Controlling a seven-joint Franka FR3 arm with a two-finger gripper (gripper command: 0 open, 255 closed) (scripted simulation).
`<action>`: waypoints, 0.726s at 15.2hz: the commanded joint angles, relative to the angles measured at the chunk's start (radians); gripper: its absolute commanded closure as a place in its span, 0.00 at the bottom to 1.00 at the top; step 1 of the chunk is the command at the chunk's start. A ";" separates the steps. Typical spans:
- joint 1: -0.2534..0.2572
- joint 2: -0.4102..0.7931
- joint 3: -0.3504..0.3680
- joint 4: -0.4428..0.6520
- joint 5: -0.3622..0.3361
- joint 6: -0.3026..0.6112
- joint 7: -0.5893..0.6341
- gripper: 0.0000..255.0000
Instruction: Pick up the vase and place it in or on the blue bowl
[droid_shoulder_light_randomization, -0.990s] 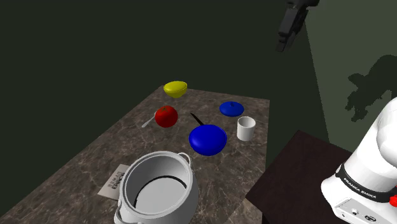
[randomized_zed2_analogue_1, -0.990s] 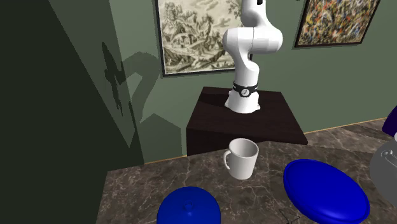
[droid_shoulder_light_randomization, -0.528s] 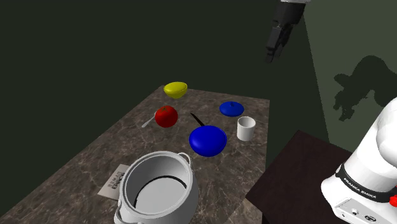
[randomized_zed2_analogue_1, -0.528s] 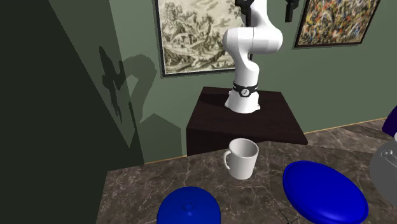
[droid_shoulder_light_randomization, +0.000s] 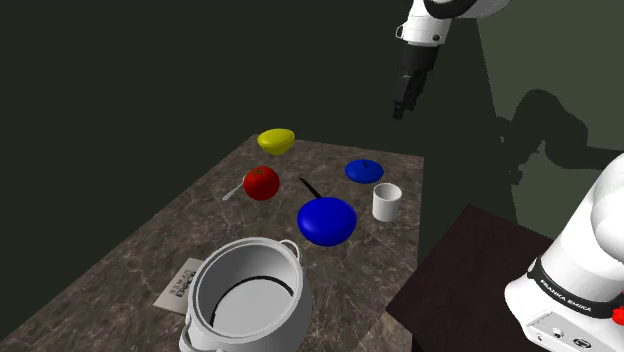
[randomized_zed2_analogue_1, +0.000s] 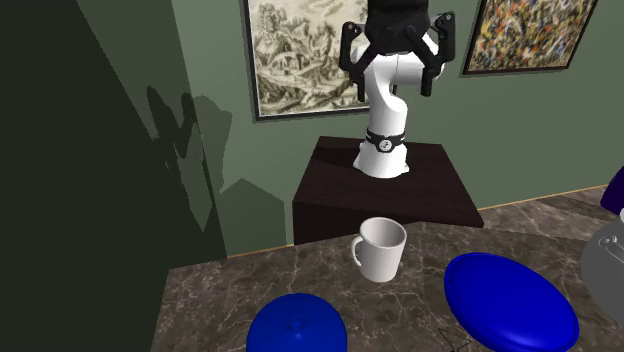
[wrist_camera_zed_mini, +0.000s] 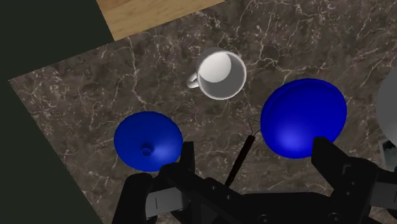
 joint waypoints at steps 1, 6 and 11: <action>-0.002 0.069 -0.015 0.013 -0.001 0.048 -0.026 0.00; -0.006 0.248 -0.045 0.069 0.011 0.147 -0.088 0.00; -0.015 0.436 -0.067 0.157 0.037 0.224 -0.152 0.00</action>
